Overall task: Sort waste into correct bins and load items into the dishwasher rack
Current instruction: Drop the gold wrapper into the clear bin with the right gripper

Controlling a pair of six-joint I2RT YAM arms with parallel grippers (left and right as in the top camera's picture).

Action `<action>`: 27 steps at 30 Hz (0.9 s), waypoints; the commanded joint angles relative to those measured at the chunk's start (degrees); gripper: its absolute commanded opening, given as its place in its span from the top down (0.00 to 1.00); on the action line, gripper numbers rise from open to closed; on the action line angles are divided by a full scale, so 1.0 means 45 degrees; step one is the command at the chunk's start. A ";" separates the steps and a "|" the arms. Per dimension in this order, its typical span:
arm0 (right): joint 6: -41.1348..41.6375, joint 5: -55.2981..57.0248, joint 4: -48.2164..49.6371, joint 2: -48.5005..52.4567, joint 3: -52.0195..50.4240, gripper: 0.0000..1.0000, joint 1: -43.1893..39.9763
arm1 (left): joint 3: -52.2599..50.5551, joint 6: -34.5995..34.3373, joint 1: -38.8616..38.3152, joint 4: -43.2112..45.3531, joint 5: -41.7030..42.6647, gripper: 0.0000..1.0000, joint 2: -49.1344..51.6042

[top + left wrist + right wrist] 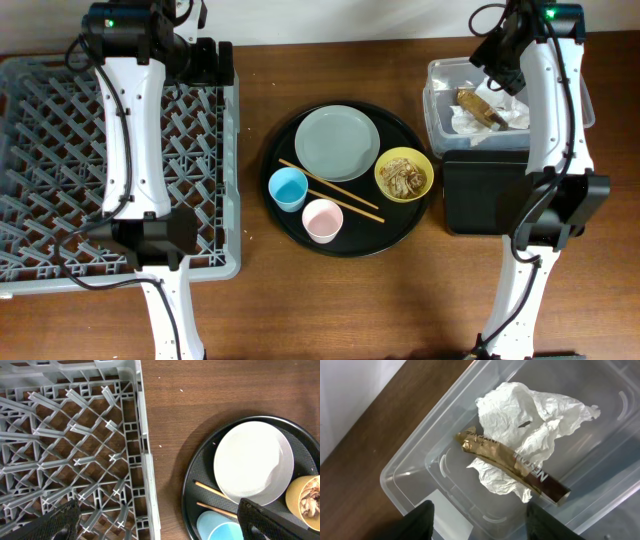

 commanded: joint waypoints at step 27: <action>-0.4692 -0.2788 -0.4537 -0.8072 -0.1778 0.38 0.3614 | -0.0078 -0.0126 0.0034 0.0015 -0.0049 0.01 0.0107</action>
